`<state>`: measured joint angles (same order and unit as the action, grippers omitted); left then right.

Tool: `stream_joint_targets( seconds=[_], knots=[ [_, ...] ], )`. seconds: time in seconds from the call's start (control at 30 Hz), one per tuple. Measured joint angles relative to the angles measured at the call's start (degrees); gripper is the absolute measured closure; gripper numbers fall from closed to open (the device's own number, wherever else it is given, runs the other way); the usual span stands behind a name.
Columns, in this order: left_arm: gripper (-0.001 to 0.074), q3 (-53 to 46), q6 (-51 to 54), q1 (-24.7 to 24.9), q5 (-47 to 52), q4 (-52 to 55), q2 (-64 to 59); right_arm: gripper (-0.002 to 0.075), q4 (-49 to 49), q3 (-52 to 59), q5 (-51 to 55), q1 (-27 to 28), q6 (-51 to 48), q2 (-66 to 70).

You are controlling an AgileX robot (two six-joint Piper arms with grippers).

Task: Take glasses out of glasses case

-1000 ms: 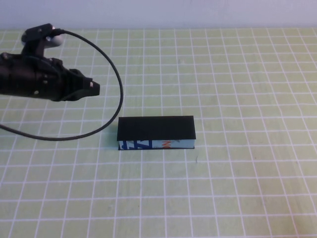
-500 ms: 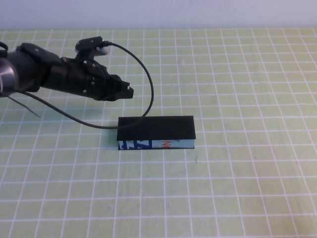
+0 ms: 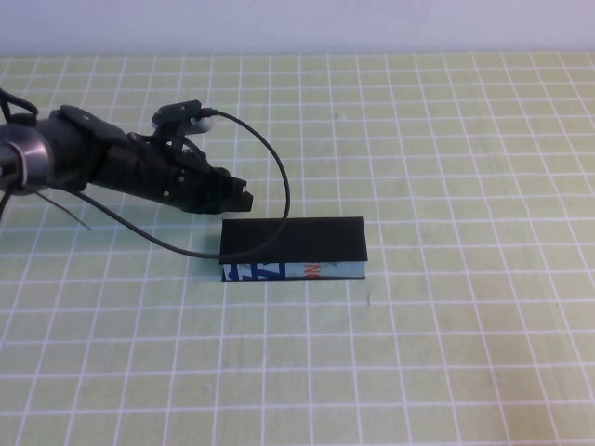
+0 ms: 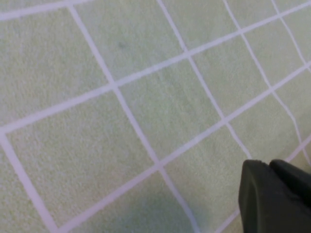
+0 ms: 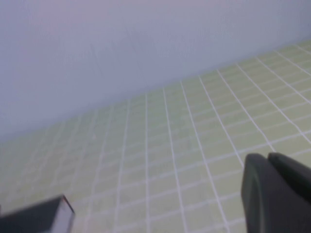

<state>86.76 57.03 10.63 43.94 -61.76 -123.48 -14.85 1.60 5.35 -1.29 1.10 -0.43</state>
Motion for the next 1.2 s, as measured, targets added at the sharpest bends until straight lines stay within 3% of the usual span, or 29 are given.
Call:
stream_joint_targets(
  seconds=[0.1,0.3,0.43,0.6,0.77,0.9,1.03,1.2],
  knots=[
    [0.0739,0.0,0.0,0.0,0.4,1.1,-0.8,0.0743,-8.7,0.0,-4.1,0.0,0.0,0.0],
    [0.0739,0.0,0.0,0.0,0.5,1.5,-1.3,0.0743,-17.0,0.0,-7.3,0.0,0.2,0.0],
    [0.0739,0.0,0.0,0.0,0.5,1.7,-1.3,0.0743,-19.3,-5.6,3.4,0.0,0.1,1.8],
    [0.0739,0.0,-0.2,0.0,0.6,1.8,-1.3,0.0743,-16.9,-18.9,19.3,0.0,-3.6,14.8],
    [0.0739,0.0,-0.3,0.0,1.0,1.8,-1.3,0.0743,-16.5,-30.8,31.6,0.0,-13.8,33.5],
    [0.0739,0.0,-0.5,0.0,1.2,1.9,-1.3,0.0743,-22.1,-39.7,37.2,0.0,-26.6,48.3],
    [0.0739,0.0,-0.5,0.0,1.3,1.9,-1.3,0.0743,-25.0,-47.6,38.2,-4.5,-32.7,60.9],
    [0.0739,0.0,-0.5,0.0,1.4,1.9,-1.3,0.0743,-20.9,-56.8,36.2,-17.0,-32.8,73.2]
  ],
)
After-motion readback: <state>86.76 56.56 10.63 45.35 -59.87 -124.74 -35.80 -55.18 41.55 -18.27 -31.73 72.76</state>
